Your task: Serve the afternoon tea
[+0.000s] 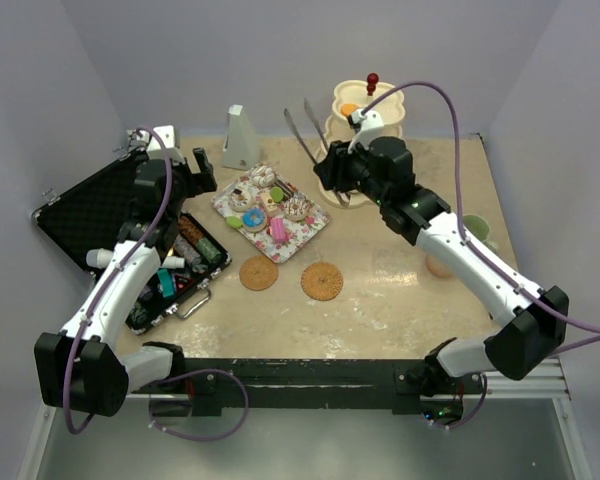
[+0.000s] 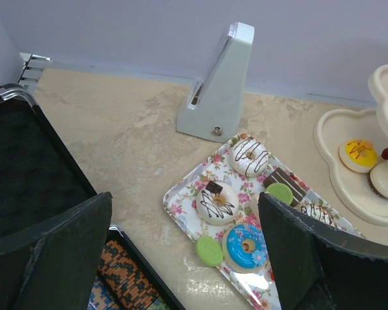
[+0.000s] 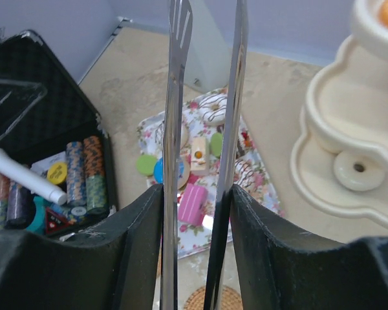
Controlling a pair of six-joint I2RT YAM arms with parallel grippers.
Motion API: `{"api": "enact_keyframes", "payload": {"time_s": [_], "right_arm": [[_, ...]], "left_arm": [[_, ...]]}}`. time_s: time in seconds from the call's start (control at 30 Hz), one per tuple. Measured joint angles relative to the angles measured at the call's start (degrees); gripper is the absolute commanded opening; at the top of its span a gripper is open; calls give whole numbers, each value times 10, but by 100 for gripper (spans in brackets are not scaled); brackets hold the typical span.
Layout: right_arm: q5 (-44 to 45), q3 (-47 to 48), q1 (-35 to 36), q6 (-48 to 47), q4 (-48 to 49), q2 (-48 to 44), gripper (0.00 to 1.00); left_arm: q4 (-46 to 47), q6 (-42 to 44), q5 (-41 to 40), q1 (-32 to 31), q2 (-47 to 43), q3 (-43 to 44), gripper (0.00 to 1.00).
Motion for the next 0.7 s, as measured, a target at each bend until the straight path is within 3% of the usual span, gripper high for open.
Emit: {"api": "enact_keyframes", "payload": {"time_s": [0.4, 0.7], "right_arm": [[-67, -164, 39, 64, 69, 80, 45], [-99, -177, 40, 84, 113, 125, 45]], "left_arm": [[2, 0, -2, 0, 2, -2, 100], [2, 0, -2, 0, 8, -3, 100]]}}
